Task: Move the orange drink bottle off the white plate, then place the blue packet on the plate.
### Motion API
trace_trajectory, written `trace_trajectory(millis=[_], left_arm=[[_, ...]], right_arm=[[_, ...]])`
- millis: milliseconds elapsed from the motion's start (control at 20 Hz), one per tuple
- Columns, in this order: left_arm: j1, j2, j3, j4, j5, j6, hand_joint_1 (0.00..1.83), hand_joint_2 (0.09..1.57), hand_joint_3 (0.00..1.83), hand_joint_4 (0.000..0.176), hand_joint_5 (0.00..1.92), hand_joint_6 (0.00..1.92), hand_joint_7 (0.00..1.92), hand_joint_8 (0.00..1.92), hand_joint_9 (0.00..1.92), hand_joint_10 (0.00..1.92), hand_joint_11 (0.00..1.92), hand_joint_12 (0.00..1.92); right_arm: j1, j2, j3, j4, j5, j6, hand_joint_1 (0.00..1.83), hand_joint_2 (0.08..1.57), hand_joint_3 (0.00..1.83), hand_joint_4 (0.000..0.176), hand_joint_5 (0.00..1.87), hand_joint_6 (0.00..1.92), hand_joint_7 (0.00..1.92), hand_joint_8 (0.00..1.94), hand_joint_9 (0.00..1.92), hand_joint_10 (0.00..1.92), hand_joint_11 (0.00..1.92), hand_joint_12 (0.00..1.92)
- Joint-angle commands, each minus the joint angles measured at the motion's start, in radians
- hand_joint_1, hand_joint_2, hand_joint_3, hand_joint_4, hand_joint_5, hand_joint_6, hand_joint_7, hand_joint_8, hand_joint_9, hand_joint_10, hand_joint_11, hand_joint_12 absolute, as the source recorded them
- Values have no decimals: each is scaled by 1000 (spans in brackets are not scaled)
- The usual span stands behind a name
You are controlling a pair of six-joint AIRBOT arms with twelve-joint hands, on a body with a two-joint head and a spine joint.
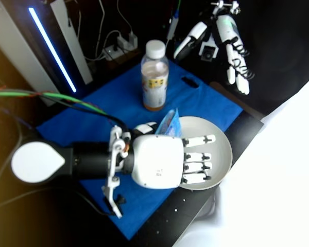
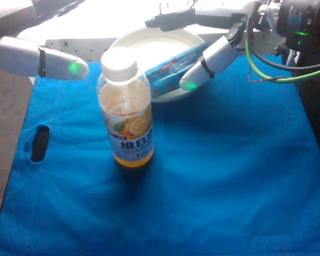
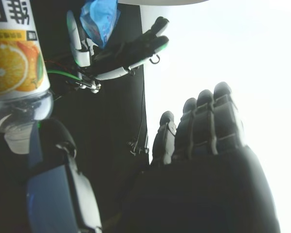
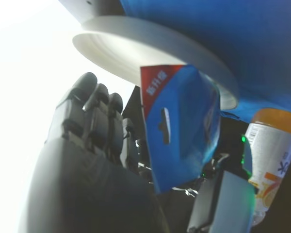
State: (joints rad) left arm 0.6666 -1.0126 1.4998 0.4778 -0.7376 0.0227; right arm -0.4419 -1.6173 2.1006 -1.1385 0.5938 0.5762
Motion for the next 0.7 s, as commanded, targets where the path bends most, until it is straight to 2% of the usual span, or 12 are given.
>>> trace_trajectory(millis=[0,50,150,200,300,350,450,550,650], left_arm=[[-10,-2,4,-52,-98,-10,608,817,0,157,0,0,0,0,0,0,0,0],[-10,-4,4,-52,-99,-10,601,815,0,164,0,0,0,0,0,0,0,0],[-10,-5,4,-52,-102,-11,601,816,0,167,0,0,0,0,0,0,0,0],[-10,-5,4,-52,-103,-11,597,819,0,170,0,0,0,0,0,0,0,0],[-10,-5,4,-52,-107,-13,580,800,0,176,0,0,0,0,0,0,0,0],[-10,-5,4,-53,-109,-14,589,800,0,176,0,0,0,0,0,0,0,0],[-9,-5,5,-53,-109,-14,588,803,0,176,0,0,0,0,0,0,0,0],[-9,-6,5,-53,-112,-13,591,803,0,176,0,0,0,0,0,0,0,0],[-9,-6,5,-53,-113,-13,589,808,0,162,0,0,0,0,0,0,0,0]], right_arm=[[5,-5,9,63,44,9,843,739,5,157,125,0,237,0,230,0,0,693],[5,-9,19,63,44,14,834,738,2,157,137,2,237,0,223,0,0,726],[8,-11,34,63,44,19,831,734,1,170,145,1,246,1,220,0,0,760],[8,-13,44,63,43,27,892,758,10,175,148,2,226,0,200,0,0,762],[9,-15,62,64,43,49,923,780,5,175,154,1,195,1,168,1,0,744],[9,-17,72,76,43,52,945,775,1,166,157,1,188,1,153,2,0,674],[18,-17,88,80,43,59,952,791,7,153,153,2,196,4,161,6,0,653],[29,-17,88,80,44,60,957,820,4,173,139,0,192,1,162,3,0,721],[39,-16,88,81,44,60,955,825,2,175,137,1,181,0,150,0,0,643]])
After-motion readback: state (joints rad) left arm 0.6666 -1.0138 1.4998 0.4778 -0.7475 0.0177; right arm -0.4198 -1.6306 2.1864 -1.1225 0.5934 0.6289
